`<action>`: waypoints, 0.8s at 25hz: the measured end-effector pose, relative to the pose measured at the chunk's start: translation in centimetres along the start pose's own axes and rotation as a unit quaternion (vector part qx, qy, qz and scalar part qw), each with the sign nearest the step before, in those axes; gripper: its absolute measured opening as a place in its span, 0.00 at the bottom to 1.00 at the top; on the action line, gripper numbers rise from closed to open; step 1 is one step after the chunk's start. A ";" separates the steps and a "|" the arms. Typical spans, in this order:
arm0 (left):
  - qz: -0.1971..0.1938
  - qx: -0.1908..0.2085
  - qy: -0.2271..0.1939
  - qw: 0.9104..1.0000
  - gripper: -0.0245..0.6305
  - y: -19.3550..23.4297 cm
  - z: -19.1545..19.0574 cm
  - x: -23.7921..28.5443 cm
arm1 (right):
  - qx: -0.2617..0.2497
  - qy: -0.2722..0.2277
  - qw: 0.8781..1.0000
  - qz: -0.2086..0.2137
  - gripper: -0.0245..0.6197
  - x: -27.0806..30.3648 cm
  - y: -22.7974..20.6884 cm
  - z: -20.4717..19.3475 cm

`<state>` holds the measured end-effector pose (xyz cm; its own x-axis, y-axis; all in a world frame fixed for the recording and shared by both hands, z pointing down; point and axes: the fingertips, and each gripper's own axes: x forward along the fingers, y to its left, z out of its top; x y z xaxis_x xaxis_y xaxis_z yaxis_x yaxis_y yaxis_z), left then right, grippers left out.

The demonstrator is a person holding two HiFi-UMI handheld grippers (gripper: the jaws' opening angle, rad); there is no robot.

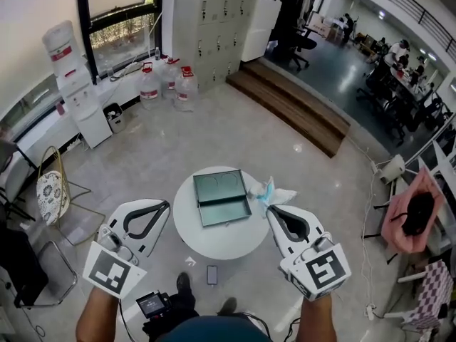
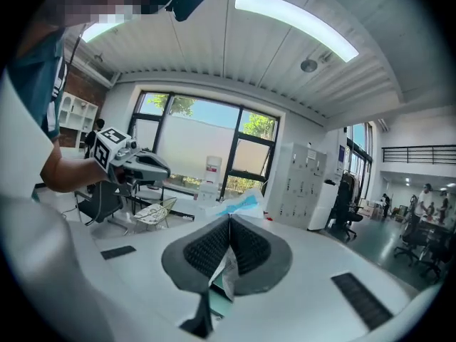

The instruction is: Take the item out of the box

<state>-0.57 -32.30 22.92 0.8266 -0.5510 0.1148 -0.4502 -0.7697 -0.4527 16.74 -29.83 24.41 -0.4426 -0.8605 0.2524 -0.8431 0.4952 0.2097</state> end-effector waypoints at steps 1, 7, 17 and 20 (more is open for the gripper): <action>0.001 0.000 -0.003 1.000 0.07 -0.4 0.6 -0.4 | 0.000 -0.011 1.000 -0.001 0.10 -1.0 0.2 0.8; 0.003 0.009 -0.013 1.000 0.07 -2.9 3.7 -2.5 | -0.005 -0.080 0.997 0.004 0.10 -6.6 2.1 4.4; 0.002 0.012 -0.012 1.000 0.07 -5.1 5.7 -3.3 | -0.007 -0.097 0.995 0.002 0.10 -10.4 2.2 5.1; 0.002 0.012 -0.011 1.000 0.07 -5.1 5.5 -3.2 | -0.004 -0.093 0.996 0.002 0.10 -10.3 2.2 4.6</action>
<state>0.98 -24.83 20.00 0.8323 -0.5462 0.0947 -0.4445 -0.7597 -0.4746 18.05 -20.48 17.92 -0.4963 -0.8650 0.0744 -0.8386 0.4998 0.2167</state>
